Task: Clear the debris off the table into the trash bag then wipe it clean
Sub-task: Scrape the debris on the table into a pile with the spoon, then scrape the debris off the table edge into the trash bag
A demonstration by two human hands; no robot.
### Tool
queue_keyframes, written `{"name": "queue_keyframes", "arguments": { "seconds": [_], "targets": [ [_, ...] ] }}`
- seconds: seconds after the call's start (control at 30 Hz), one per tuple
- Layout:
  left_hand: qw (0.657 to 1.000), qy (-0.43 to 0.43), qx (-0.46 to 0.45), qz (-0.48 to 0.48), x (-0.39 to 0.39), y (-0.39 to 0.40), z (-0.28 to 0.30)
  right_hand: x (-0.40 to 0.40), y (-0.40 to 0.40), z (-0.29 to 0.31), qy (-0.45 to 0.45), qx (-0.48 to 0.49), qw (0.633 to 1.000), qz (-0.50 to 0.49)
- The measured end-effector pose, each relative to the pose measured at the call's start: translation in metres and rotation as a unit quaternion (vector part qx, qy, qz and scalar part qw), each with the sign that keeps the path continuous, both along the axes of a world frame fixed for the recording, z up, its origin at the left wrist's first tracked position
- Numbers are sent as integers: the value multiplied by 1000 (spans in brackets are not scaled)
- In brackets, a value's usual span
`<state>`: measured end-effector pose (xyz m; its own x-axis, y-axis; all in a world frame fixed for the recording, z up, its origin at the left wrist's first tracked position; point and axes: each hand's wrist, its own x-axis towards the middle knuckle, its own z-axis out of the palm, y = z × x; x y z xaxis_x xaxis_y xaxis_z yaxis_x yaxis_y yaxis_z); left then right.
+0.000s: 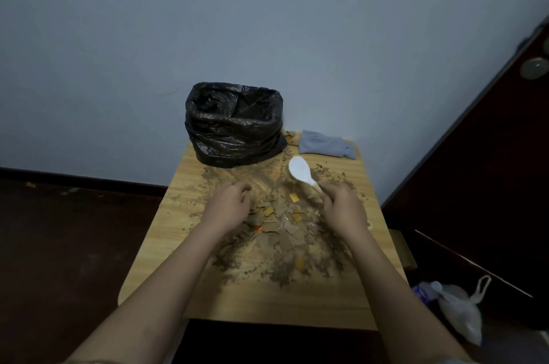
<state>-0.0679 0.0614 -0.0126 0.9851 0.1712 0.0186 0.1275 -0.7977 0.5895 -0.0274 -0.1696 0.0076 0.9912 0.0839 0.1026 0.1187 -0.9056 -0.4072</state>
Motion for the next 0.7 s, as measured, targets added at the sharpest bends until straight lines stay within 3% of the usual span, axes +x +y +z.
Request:
{"name": "queue_keyframes", "arguments": {
  "seconds": [0.23, 0.4, 0.53, 0.7],
  "targets": [
    [994, -98, -17, 37, 15, 2, 35, 3, 25, 5, 21, 167, 986, -20],
    [988, -148, -33, 29, 36, 20, 57, 33, 52, 23, 15, 217, 976, -8],
    [989, -137, -24, 48, 63, 44, 66, 68, 74, 31, 38, 161, 985, 42],
    [988, -123, -7, 89, 90, 80, 59, 102, 109, 12, 68, -30, 986, 147]
  ]
}}
